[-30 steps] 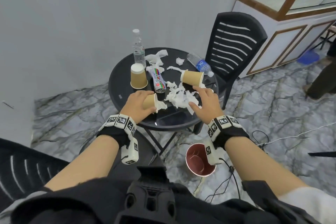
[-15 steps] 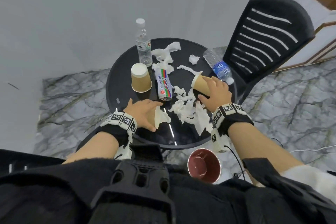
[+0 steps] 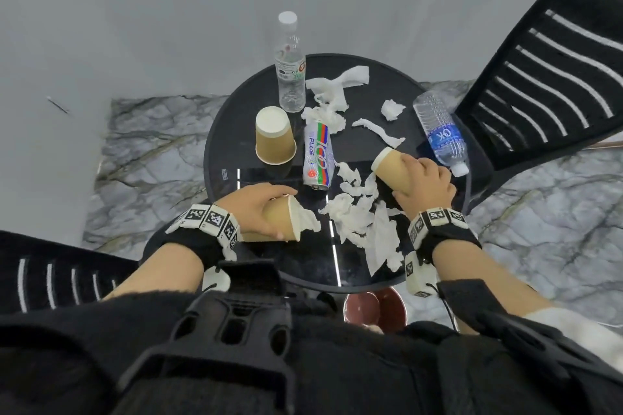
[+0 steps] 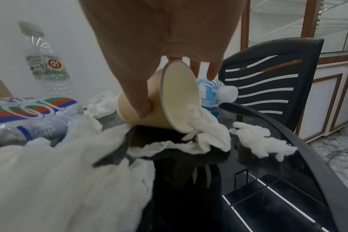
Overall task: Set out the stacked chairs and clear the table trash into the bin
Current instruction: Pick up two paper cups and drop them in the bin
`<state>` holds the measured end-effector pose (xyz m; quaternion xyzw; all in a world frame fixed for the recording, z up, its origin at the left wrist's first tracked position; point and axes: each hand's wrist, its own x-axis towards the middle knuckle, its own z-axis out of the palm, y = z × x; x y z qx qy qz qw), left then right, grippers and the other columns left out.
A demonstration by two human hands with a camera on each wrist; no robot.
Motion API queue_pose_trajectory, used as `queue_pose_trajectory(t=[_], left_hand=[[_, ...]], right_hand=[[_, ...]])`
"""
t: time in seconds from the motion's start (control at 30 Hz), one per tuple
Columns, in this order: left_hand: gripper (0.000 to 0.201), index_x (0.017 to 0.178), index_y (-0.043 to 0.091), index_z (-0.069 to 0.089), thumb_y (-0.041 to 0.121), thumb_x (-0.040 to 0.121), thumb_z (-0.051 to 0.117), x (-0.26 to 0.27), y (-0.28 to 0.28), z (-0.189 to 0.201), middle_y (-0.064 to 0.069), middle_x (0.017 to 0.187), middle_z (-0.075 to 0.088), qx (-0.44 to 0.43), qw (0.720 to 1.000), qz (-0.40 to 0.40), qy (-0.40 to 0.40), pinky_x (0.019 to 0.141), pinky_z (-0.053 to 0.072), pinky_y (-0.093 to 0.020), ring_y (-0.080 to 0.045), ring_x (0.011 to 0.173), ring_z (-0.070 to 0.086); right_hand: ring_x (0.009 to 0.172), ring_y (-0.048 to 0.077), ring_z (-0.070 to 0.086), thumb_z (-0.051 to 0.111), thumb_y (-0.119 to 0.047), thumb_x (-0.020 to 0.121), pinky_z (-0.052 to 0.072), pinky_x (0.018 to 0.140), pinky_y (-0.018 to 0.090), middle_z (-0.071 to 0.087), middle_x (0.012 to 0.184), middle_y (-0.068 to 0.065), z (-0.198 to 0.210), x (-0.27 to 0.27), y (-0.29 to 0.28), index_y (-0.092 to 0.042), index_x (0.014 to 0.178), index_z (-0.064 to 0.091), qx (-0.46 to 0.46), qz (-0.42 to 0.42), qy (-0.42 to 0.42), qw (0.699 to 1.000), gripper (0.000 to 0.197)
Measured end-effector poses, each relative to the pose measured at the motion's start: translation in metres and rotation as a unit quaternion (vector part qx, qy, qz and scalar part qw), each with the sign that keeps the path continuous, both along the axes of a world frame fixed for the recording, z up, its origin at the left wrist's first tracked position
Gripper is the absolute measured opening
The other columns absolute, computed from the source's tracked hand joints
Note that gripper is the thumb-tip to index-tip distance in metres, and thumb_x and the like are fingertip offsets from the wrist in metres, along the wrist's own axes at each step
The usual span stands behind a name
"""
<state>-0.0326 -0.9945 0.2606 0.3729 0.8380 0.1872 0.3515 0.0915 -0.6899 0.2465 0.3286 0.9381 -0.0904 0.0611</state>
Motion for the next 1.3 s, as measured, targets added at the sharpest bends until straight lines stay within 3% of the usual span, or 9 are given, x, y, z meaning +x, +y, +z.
queue_pose_trajectory(t=[0.17, 0.3, 0.43, 0.57, 0.67, 0.77, 0.97, 1.13, 1.3], left_hand=[[0.084, 0.135, 0.040, 0.039, 0.041, 0.064, 0.082, -0.001, -0.003, 0.005, 0.013, 0.119, 0.050, 0.045, 0.997, 0.057, -0.031, 0.101, 0.039, -0.031, -0.007, 0.111, 0.047], [0.078, 0.122, 0.061, 0.036, 0.056, 0.055, 0.076, -0.001, 0.005, 0.018, 0.014, 0.120, 0.054, 0.096, 0.991, 0.073, -0.055, 0.096, 0.041, -0.027, -0.006, 0.110, 0.052], [0.081, 0.131, 0.046, 0.040, 0.047, 0.060, 0.081, 0.005, 0.020, 0.026, 0.011, 0.121, 0.053, 0.137, 0.984, 0.072, -0.084, 0.095, 0.044, -0.028, -0.009, 0.106, 0.054], [0.079, 0.129, 0.051, 0.040, 0.046, 0.061, 0.081, 0.016, 0.038, 0.026, 0.010, 0.124, 0.051, 0.162, 0.977, 0.056, -0.125, 0.096, 0.046, -0.031, -0.009, 0.104, 0.054], [0.076, 0.130, 0.049, 0.040, 0.040, 0.067, 0.081, 0.029, 0.054, 0.025, 0.009, 0.126, 0.050, 0.170, 0.974, 0.037, -0.147, 0.097, 0.046, -0.033, -0.011, 0.110, 0.053], [0.076, 0.130, 0.048, 0.041, 0.039, 0.066, 0.081, 0.049, 0.070, 0.023, 0.011, 0.122, 0.051, 0.189, 0.968, 0.026, -0.163, 0.095, 0.049, -0.035, -0.012, 0.106, 0.055], [0.081, 0.127, 0.056, 0.039, 0.057, 0.055, 0.076, 0.095, 0.097, 0.020, 0.022, 0.117, 0.049, 0.187, 0.964, -0.018, -0.186, 0.092, 0.051, -0.033, -0.011, 0.106, 0.057], [0.078, 0.133, 0.045, 0.037, 0.037, 0.070, 0.080, 0.147, 0.113, 0.014, 0.011, 0.121, 0.049, 0.159, 0.965, -0.060, -0.202, 0.091, 0.047, -0.028, -0.012, 0.107, 0.055], [0.082, 0.139, 0.038, 0.034, 0.037, 0.071, 0.079, 0.202, 0.114, -0.004, 0.005, 0.130, 0.049, 0.122, 0.969, -0.086, -0.196, 0.099, 0.045, -0.032, -0.013, 0.114, 0.052]], right_hand=[[0.122, 0.033, 0.036, 0.067, -0.038, 0.076, 0.032, 0.100, 0.051, 0.041, 0.137, 0.002, 0.001, 0.003, -0.002, -0.038, 0.137, 0.032, -0.023, -0.021, 0.047, 0.998, 0.071], [0.121, 0.032, 0.037, 0.064, -0.041, 0.075, 0.029, 0.101, 0.051, 0.043, 0.134, 0.002, 0.012, 0.007, -0.011, -0.039, 0.137, 0.032, -0.058, -0.049, 0.111, 0.991, 0.071], [0.120, 0.033, 0.039, 0.065, -0.043, 0.075, 0.031, 0.101, 0.051, 0.043, 0.133, 0.003, 0.025, 0.024, -0.023, -0.039, 0.138, 0.033, -0.060, -0.071, 0.173, 0.980, 0.071], [0.118, 0.029, 0.042, 0.065, -0.043, 0.075, 0.039, 0.100, 0.049, 0.040, 0.133, 0.003, 0.031, 0.052, -0.035, -0.038, 0.139, 0.031, -0.088, -0.097, 0.229, 0.965, 0.073], [0.110, 0.013, 0.040, 0.068, -0.037, 0.077, 0.040, 0.097, 0.035, 0.037, 0.132, 0.002, 0.038, 0.080, -0.045, -0.033, 0.140, 0.031, -0.127, -0.120, 0.284, 0.943, 0.073], [0.107, 0.003, 0.033, 0.070, -0.031, 0.079, 0.030, 0.091, 0.024, 0.038, 0.134, 0.003, 0.044, 0.115, -0.054, -0.029, 0.142, 0.033, -0.131, -0.146, 0.304, 0.932, 0.073], [0.112, 0.013, 0.042, 0.072, -0.032, 0.078, 0.032, 0.092, 0.026, 0.041, 0.129, 0.003, 0.032, 0.185, -0.065, -0.031, 0.140, 0.035, -0.127, -0.203, 0.304, 0.922, 0.072], [0.112, 0.011, 0.043, 0.073, -0.032, 0.077, 0.031, 0.093, 0.024, 0.044, 0.131, 0.004, 0.014, 0.245, -0.072, -0.029, 0.139, 0.037, -0.137, -0.249, 0.281, 0.917, 0.071], [0.123, 0.018, 0.040, 0.070, -0.046, 0.075, 0.028, 0.092, 0.023, 0.046, 0.136, 0.005, -0.012, 0.307, -0.081, -0.025, 0.140, 0.035, -0.159, -0.274, 0.250, 0.915, 0.077]])
